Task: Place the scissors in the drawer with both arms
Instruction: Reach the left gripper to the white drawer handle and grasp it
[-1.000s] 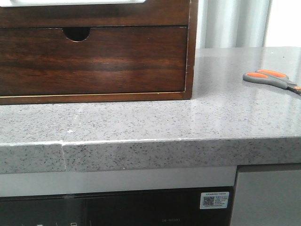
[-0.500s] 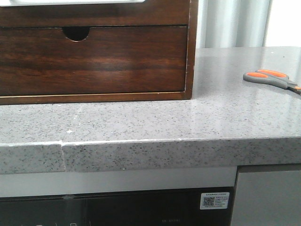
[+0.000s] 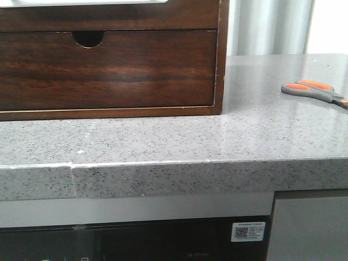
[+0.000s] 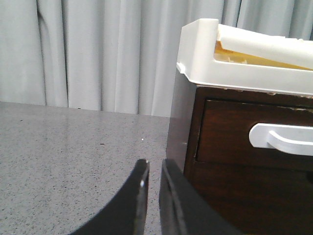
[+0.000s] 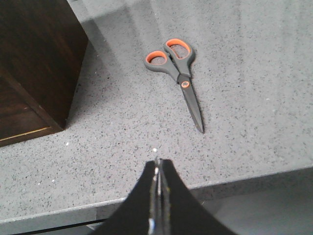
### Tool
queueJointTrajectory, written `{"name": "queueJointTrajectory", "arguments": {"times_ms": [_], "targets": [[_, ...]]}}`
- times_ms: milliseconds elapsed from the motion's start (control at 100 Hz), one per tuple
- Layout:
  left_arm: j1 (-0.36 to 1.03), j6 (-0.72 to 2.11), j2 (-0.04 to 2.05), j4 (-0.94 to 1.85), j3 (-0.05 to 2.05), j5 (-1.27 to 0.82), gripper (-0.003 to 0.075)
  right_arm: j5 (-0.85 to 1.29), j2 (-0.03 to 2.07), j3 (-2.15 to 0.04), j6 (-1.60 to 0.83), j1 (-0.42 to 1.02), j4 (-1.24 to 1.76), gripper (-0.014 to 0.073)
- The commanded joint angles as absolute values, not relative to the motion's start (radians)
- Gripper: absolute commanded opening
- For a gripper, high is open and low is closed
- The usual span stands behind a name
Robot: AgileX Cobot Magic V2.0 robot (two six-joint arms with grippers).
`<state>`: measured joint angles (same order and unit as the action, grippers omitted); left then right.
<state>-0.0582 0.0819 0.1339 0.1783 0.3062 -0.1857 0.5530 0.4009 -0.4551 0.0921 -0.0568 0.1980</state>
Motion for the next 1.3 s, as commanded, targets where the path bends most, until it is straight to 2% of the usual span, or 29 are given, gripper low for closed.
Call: {"name": "queueJointTrajectory", "arguments": {"times_ms": [0,90,160,350,420,600,680,910,1080,1290], "targets": [[-0.058,0.083,0.163,0.151,0.342,-0.102,0.0005,0.469,0.418,-0.493,0.091,-0.056,0.206,-0.0116],[-0.058,0.083,0.172,0.129,0.342,-0.077,0.0018,0.474,0.418,-0.493,0.091,-0.056,0.206,-0.0116],[-0.058,0.083,0.178,0.129,0.342,-0.046,0.0075,0.475,0.418,-0.493,0.091,-0.056,0.206,-0.0116],[-0.058,0.083,0.207,0.129,0.342,-0.011,0.0335,0.477,0.418,-0.493,0.091,-0.056,0.206,-0.0116],[-0.058,0.083,0.223,0.129,0.340,0.012,0.0391,0.477,0.418,-0.493,0.091,-0.056,0.206,-0.0116],[-0.056,0.083,0.291,0.013,0.340,0.173,0.0391,0.477,0.418,-0.493,0.091,-0.056,0.206,-0.0116],[-0.041,0.083,0.326,-0.124,0.340,0.241,0.0391,0.481,0.418,-0.493,0.091,-0.056,0.206,-0.0116],[0.113,0.083,0.434,-0.461,0.340,0.392,0.0391,0.495,0.418,-0.493,0.091,-0.056,0.206,-0.0116],[0.229,0.083,0.559,-0.509,0.340,0.452,0.0390,0.502,0.418,-0.493,0.091,-0.056,0.206,-0.0116],[0.286,0.083,0.718,-0.607,0.346,0.581,0.0390,0.547,0.418,-0.493,0.091,-0.056,0.206,-0.0116]]}}
